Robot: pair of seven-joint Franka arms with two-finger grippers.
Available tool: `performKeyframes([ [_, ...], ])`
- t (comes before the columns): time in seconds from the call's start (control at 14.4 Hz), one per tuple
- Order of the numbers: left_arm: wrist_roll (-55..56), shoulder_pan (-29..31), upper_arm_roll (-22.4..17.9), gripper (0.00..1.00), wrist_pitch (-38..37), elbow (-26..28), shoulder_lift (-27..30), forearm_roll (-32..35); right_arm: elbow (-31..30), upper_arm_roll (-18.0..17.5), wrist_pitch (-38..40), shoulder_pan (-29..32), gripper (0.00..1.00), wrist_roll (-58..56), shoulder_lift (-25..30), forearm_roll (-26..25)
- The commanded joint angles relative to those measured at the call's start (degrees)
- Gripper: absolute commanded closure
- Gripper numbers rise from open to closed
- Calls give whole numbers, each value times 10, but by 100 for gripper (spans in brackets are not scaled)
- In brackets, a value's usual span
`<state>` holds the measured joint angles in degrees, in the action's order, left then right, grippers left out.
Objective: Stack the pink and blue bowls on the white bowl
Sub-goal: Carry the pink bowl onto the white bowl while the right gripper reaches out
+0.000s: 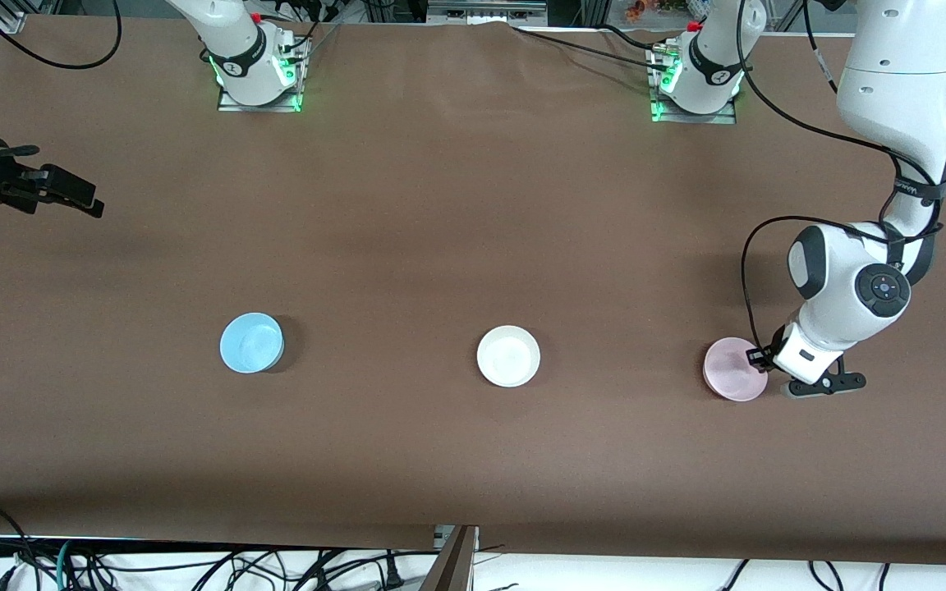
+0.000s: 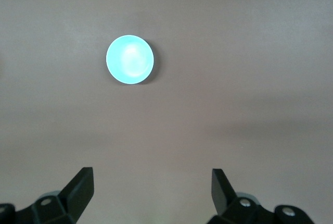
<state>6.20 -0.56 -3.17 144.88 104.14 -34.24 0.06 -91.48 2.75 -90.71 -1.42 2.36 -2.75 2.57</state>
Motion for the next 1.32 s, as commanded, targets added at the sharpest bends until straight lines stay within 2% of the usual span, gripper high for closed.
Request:
performKeyframes([
  [0.0,0,-6,6,100,-33,-30,11,-16,12,-4,4,0,0,7,-5,4],
  [0.21,38,-7,29,100,-100,-66,41,-95,13,-3,-1,1,0,0,-8,4],
  [0.42,146,-8,81,100,-135,-69,69,-100,14,-5,-11,-3,0,-2,-26,-5],
  [0.62,286,-24,135,100,-132,-73,69,-74,14,-5,-25,-3,0,-24,-43,-5],
  [1.04,541,-156,132,100,-128,-114,33,-13,14,-5,-53,-1,0,-74,-65,-20],
  [1.25,625,-191,130,100,-128,-161,-8,13,14,-5,-84,-1,0,-82,-91,-16],
])
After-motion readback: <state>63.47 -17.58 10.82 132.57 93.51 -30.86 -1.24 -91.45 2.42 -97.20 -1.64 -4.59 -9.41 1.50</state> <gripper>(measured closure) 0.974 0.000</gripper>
